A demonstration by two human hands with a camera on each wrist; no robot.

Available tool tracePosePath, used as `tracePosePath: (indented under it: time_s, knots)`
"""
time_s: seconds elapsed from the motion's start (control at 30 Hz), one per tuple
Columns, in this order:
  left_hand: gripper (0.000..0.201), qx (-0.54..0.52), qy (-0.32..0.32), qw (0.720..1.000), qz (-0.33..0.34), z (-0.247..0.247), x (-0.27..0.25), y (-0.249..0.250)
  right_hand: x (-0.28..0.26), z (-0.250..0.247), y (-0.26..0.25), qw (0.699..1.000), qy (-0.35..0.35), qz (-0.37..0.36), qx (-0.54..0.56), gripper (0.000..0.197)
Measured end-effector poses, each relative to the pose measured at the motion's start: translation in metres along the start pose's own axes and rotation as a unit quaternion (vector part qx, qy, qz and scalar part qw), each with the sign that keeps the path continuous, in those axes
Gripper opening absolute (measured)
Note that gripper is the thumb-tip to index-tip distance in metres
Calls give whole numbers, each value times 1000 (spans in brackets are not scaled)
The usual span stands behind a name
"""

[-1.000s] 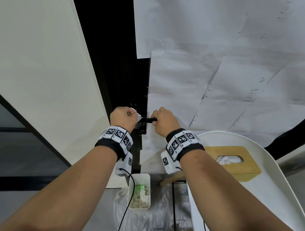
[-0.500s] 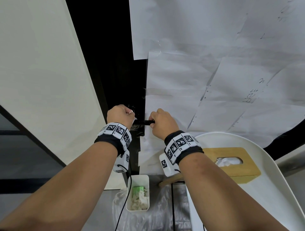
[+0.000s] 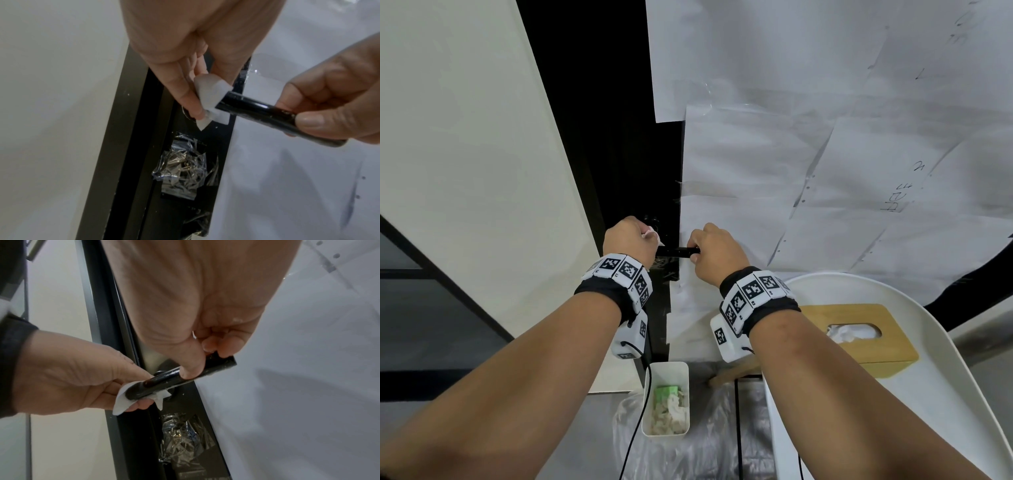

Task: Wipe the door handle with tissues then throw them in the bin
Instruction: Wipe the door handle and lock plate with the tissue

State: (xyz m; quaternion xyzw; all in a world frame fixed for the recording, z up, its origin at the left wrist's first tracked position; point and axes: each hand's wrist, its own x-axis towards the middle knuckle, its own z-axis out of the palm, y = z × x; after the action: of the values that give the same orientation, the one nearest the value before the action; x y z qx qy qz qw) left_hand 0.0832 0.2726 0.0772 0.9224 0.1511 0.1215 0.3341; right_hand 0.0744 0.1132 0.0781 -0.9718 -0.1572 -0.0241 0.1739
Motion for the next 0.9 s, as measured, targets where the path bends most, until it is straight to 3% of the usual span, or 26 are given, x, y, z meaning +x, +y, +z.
tracePosePath:
  time_s: [0.3, 0.5, 0.63, 0.9]
  knots:
    - [14, 8, -4, 1000, -3, 2, 7, 1, 1, 1, 0, 1000, 6, -2, -3, 13]
    - [20, -10, 18, 1000, -6, 5, 12, 1, 1, 0, 1, 1000, 7, -3, -3, 13]
    - [28, -18, 26, 999, -42, 8, 10, -3, 1, 0, 1, 1000, 4, -5, -1, 15]
    - [29, -55, -25, 997, -37, 7, -4, -9, -1, 2, 1, 1000, 8, 2, 7, 15]
